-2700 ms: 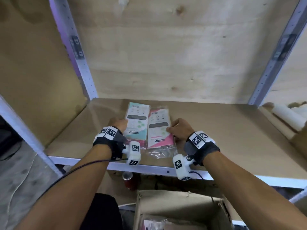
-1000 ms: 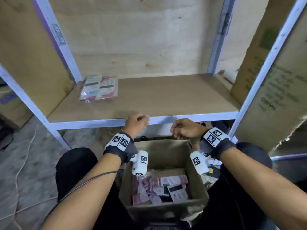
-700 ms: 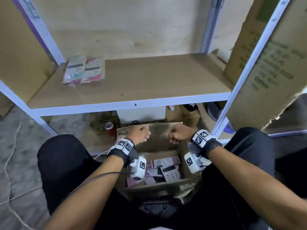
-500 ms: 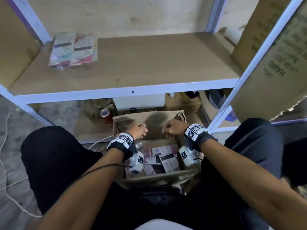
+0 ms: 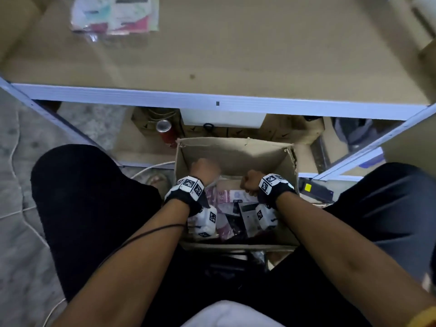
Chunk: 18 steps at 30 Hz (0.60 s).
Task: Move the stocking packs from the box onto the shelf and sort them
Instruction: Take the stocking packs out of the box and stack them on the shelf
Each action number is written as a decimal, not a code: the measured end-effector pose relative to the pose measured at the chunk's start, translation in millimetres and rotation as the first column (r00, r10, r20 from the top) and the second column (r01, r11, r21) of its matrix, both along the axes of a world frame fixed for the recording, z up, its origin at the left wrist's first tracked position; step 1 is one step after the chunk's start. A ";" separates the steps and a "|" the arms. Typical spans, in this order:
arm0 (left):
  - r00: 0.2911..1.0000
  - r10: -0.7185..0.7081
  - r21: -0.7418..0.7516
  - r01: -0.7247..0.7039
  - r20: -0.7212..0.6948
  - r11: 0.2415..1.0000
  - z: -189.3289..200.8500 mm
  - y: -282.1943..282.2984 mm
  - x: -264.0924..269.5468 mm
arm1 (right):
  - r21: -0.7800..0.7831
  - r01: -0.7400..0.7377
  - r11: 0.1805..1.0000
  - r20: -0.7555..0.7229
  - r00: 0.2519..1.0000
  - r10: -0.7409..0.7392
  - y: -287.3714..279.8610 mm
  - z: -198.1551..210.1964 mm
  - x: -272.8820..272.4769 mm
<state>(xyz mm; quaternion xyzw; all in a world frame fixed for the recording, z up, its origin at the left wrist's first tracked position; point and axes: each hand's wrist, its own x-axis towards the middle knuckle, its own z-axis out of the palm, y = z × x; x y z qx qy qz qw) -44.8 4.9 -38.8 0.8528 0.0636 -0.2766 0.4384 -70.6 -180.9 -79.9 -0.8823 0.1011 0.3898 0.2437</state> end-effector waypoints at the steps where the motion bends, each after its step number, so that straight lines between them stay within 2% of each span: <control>1: 1.000 0.004 -0.002 -0.005 -0.014 1.000 -1.5 0.9 -0.4 | -0.040 -0.029 0.999 0.007 1.000 0.029 2.0 -5.3 2.5; 6: 0.997 0.052 0.004 -0.052 -0.064 0.999 -7.3 -0.9 -2.5 | -0.160 -0.131 0.978 0.034 0.990 0.138 11.3 -29.5 10.3; 10: 0.997 0.012 0.074 -0.007 -0.071 0.997 -7.8 -0.4 -1.8 | -0.177 -0.175 0.969 0.013 0.984 0.180 11.4 -44.5 15.3; 14: 0.995 -0.006 0.077 0.014 -0.103 0.997 -11.8 -0.2 1.3 | -0.188 -0.229 0.955 -0.012 0.973 0.231 1.1 -56.9 22.0; 18: 0.990 -0.057 0.112 0.071 -0.128 0.991 -15.2 -4.5 5.0 | -0.226 -0.234 0.946 -0.050 0.972 0.229 -12.0 -55.2 13.7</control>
